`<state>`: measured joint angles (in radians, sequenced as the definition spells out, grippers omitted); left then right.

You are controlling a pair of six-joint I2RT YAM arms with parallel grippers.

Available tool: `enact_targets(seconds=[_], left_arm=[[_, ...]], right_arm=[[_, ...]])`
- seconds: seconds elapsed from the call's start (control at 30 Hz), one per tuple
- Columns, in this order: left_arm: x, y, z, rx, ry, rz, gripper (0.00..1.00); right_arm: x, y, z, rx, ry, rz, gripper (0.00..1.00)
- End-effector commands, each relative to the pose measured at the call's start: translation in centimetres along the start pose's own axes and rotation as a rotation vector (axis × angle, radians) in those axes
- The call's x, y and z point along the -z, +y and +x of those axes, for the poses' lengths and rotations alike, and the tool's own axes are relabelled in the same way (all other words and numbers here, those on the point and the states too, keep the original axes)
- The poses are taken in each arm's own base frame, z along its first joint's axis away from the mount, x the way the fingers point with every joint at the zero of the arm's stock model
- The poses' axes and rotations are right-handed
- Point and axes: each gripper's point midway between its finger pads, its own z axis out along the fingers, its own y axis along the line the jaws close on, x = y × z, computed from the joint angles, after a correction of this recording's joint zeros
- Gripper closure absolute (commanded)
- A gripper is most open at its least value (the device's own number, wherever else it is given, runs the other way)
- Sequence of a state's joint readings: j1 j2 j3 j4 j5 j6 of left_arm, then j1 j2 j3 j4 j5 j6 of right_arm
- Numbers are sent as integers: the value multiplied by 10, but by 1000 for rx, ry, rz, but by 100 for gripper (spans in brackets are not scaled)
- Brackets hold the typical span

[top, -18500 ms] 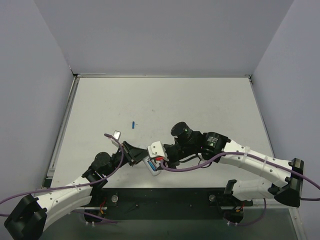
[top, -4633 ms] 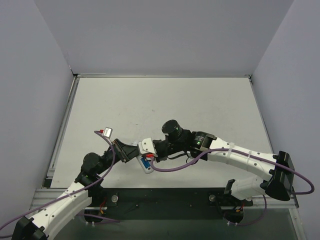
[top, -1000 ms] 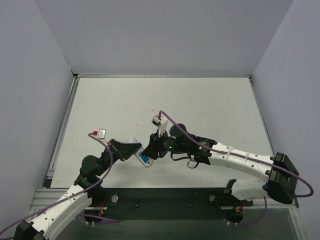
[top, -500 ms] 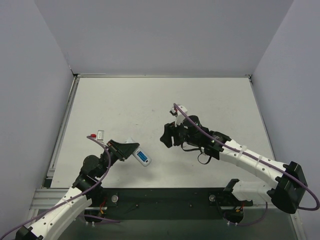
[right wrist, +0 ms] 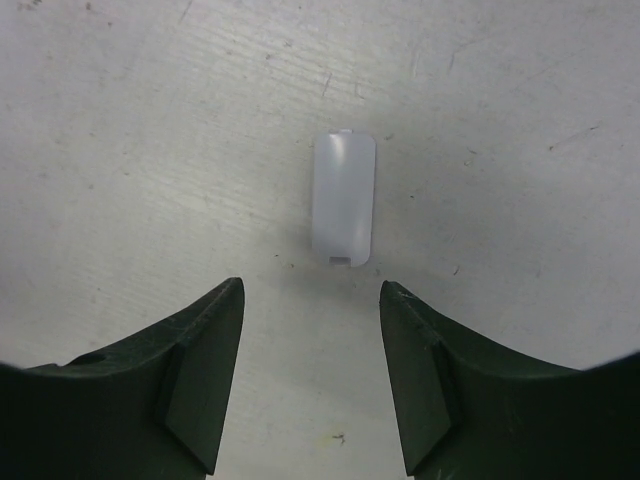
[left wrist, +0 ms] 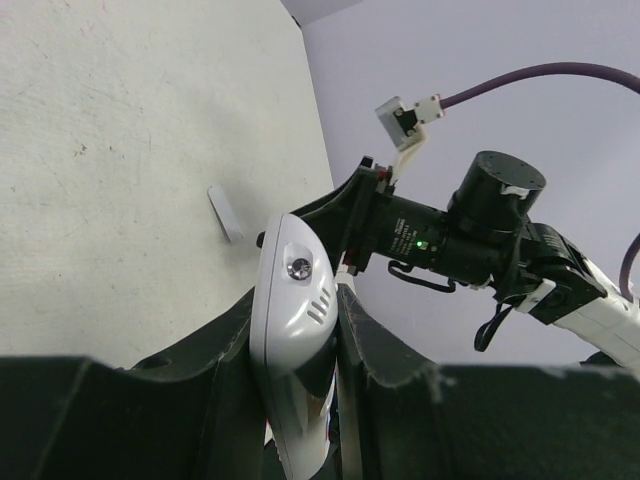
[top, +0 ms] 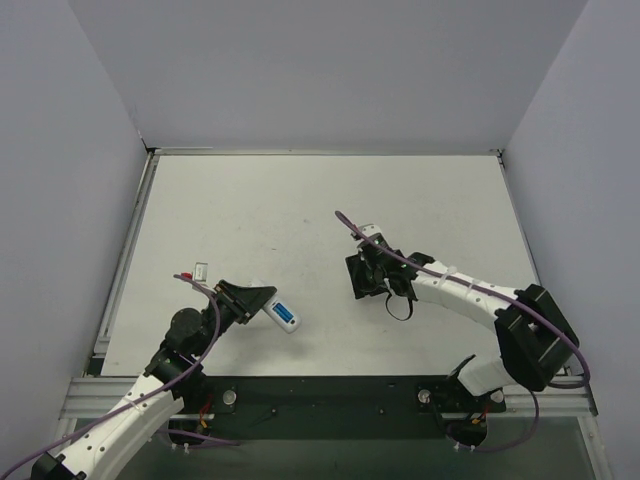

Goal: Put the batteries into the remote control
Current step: Pick up the battery cover at the center of the board.

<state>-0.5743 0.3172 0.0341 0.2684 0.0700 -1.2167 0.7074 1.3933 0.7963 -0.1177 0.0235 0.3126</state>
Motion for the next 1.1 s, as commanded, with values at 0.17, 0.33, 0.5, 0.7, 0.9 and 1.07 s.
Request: enact_targets(seconds=[0.17, 0.33, 0.5, 0.7, 0.9, 1.07], left_arm=[[5, 46, 14, 37, 9, -80, 100], [5, 45, 14, 36, 7, -76, 100], [5, 44, 14, 38, 8, -73, 100], [5, 43, 14, 47, 8, -66, 100], [5, 44, 14, 84, -2, -58, 100], [4, 49, 13, 107, -15, -71, 100]], right_arm=[[-33, -14, 24, 6, 113, 90, 55], [-43, -16, 30, 2, 133, 93, 55], [-49, -17, 32, 5, 145, 105, 56], [-46, -16, 34, 18, 152, 94, 74], [-14, 7, 12, 109, 79, 14, 85], [32, 43, -20, 236, -22, -65, 88]])
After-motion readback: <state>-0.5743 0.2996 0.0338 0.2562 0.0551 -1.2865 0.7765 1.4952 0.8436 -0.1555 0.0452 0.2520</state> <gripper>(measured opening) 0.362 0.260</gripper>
